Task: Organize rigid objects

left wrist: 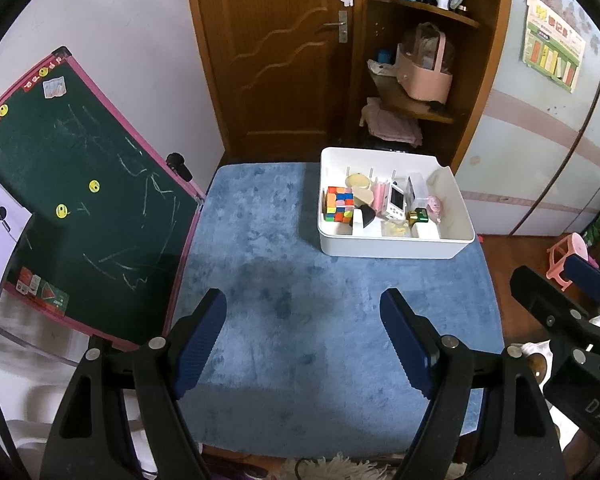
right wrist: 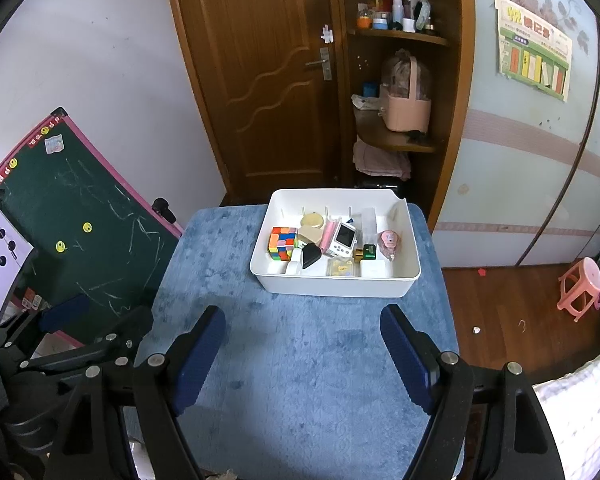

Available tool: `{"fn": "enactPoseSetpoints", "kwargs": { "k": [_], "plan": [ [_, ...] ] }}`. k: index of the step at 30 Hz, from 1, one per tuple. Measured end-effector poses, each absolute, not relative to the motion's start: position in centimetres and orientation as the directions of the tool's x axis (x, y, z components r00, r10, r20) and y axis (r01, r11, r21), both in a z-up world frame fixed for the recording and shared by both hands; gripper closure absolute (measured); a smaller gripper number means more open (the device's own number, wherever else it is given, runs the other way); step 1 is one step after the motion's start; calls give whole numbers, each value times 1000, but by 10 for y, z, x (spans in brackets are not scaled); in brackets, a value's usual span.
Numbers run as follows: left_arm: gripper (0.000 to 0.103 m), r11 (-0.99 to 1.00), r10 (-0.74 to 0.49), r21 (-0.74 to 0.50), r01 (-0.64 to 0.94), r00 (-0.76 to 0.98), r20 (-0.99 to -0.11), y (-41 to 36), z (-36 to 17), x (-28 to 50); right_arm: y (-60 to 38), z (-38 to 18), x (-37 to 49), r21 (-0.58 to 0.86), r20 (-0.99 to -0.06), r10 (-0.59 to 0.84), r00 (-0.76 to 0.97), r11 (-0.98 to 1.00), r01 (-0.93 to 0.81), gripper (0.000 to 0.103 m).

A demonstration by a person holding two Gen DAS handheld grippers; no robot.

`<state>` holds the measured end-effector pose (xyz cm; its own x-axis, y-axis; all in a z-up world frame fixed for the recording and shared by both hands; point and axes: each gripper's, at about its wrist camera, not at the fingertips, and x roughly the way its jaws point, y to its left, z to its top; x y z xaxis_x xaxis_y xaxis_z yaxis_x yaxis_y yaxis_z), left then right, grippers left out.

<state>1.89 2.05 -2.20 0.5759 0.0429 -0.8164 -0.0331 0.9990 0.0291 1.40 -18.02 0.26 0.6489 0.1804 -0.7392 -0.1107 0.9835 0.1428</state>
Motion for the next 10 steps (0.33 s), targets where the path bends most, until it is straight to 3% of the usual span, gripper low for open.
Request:
{"fn": "enactPoseSetpoints", "kwargs": {
  "k": [10],
  "plan": [
    [21,999,38,27,-29,566,-824,18,-23,16,-180,1,13,144,-742,183,645,983,-113,23]
  ]
}}
